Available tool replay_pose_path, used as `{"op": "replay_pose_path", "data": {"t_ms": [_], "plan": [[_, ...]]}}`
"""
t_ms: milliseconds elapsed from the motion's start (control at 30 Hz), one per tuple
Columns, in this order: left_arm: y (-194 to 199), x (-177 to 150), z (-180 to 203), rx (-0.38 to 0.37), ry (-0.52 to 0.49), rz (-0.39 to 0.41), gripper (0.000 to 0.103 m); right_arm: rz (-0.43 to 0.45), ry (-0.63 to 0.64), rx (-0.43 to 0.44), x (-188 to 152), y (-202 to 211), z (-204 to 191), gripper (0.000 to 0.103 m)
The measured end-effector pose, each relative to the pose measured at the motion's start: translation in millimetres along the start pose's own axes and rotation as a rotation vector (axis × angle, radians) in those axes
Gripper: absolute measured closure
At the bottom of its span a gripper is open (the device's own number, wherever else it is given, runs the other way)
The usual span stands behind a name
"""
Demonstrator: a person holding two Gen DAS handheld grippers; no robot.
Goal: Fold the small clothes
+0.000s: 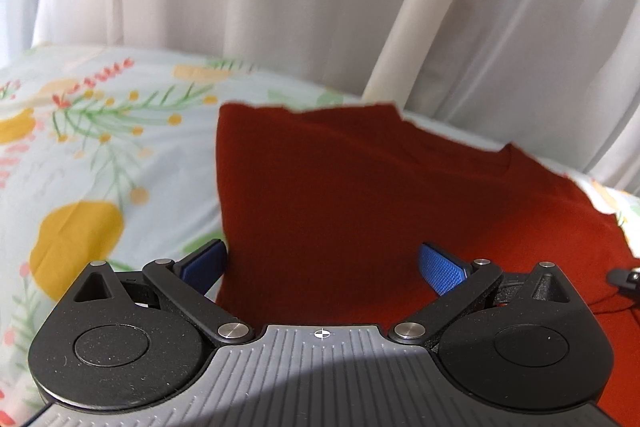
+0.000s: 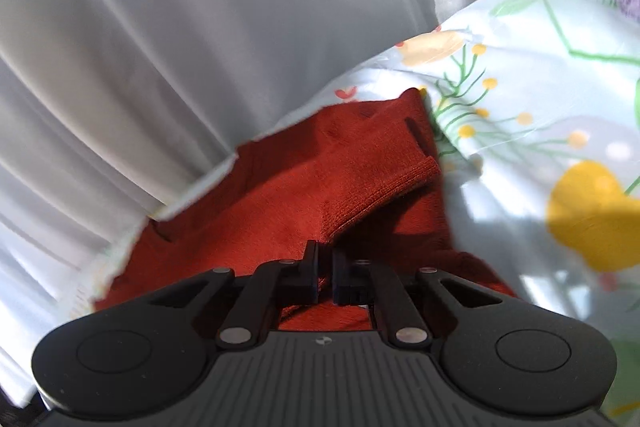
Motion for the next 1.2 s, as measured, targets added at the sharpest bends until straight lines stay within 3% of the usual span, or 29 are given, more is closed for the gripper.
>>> {"op": "replay_pose_path", "data": {"t_ms": [133, 233, 333, 400, 433, 500, 567, 600, 733, 867, 933, 967, 1033, 1200], "plan": [[-3, -1, -2, 0.027, -0.026, 0.006, 0.000, 0.031, 0.113, -0.017, -3, -6, -3, 0.098], [2, -2, -13, 0.098, -0.042, 0.000, 0.000, 0.045, 0.136, -0.018, -1, -4, 4, 0.098], [18, -3, -28, 0.225, -0.088, -0.001, 0.000, 0.085, 0.206, -0.148, 1, 12, 11, 0.099], [39, -4, -31, 0.202, -0.117, 0.020, 0.000, 0.144, 0.308, -0.251, -2, 32, 11, 0.097], [52, -6, -32, 0.168, -0.114, 0.027, 0.000, 0.156, 0.331, -0.253, -5, 43, 12, 0.087], [82, -15, -33, 0.076, -0.084, 0.019, 0.000, 0.109, 0.303, -0.095, -18, 67, 17, 0.079], [113, -31, -34, 0.002, -0.035, -0.015, 0.000, -0.024, 0.268, 0.050, -41, 86, 27, 0.073], [126, -41, -35, -0.026, -0.008, -0.039, 0.000, -0.087, 0.263, 0.077, -54, 97, 35, 0.073], [170, -89, -46, -0.018, 0.058, -0.174, 0.000, -0.236, 0.250, 0.048, -98, 148, 74, 0.073], [205, -114, -62, 0.067, 0.053, -0.234, 0.000, -0.265, 0.258, -0.010, -119, 194, 100, 0.070], [214, -118, -67, 0.070, 0.066, -0.250, 0.000, -0.267, 0.249, -0.031, -124, 209, 108, 0.069], [218, -122, -69, 0.066, 0.082, -0.263, 0.003, -0.272, 0.248, -0.036, -126, 213, 110, 0.069], [223, -128, -71, 0.040, 0.122, -0.284, 0.018, -0.281, 0.253, -0.028, -132, 217, 113, 0.069], [227, -146, -74, 0.018, 0.195, -0.338, 0.032, -0.293, 0.179, 0.001, -137, 211, 121, 0.069]]}}
Point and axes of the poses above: each gripper's, at about its wrist camera, not at the fingertips, and y roughly against the way its jaws point, z to its right, x to its top, the point moved 6 cm from there along -y, roughly the way its jaws point, and after that the axes turned 4 degrees about z, right-handed, at the moved point
